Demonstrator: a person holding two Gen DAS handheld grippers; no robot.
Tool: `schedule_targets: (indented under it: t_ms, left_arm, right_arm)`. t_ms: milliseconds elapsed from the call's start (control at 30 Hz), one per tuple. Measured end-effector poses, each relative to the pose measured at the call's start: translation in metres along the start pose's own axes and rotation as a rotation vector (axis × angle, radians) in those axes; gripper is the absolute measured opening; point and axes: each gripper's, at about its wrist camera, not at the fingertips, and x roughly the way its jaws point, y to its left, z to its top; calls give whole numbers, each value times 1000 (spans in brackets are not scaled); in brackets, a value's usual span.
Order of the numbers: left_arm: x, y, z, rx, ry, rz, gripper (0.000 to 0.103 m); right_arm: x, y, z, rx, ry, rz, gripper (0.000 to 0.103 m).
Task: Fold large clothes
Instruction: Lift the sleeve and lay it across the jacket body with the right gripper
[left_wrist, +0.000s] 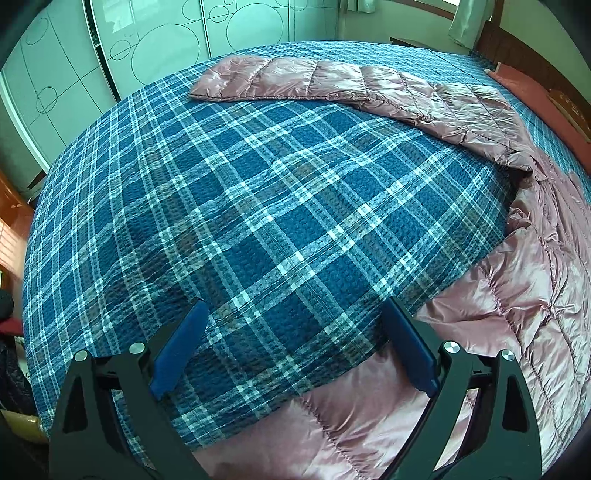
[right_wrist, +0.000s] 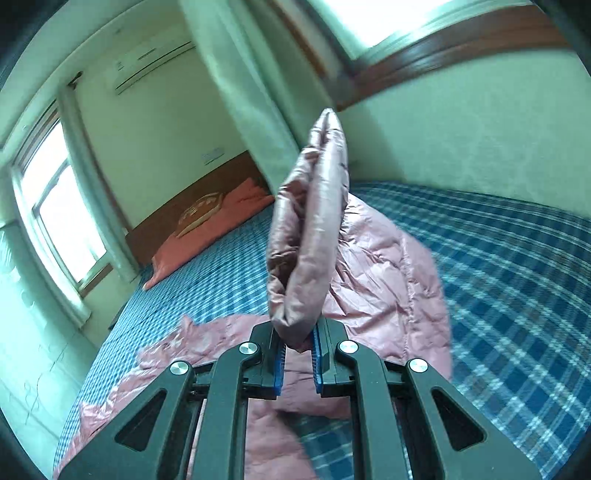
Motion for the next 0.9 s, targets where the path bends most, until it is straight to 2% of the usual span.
schedule_targets:
  t_ms: [167, 367, 467, 700, 867, 900]
  left_arm:
    - [2, 1, 0, -1, -7, -3, 97]
    - [7, 3, 5, -1, -6, -17, 101]
    - [9, 3, 7, 5, -6, -13, 101]
    - [11, 3, 9, 5, -11, -11, 101]
    - [12, 2, 8, 2, -16, -11, 101]
    - [13, 3, 9, 2, -17, -11, 101]
  right_arm:
    - [43, 101, -31, -125, 116, 134, 12]
    - [94, 199, -87, -254, 268, 231, 12]
    - [112, 231, -115, -293, 336, 264, 12]
    - [117, 286, -179, -403, 472, 336, 12]
    - [127, 310, -221, -482, 611, 359, 12]
    - [130, 312, -229, -498, 648, 364, 15]
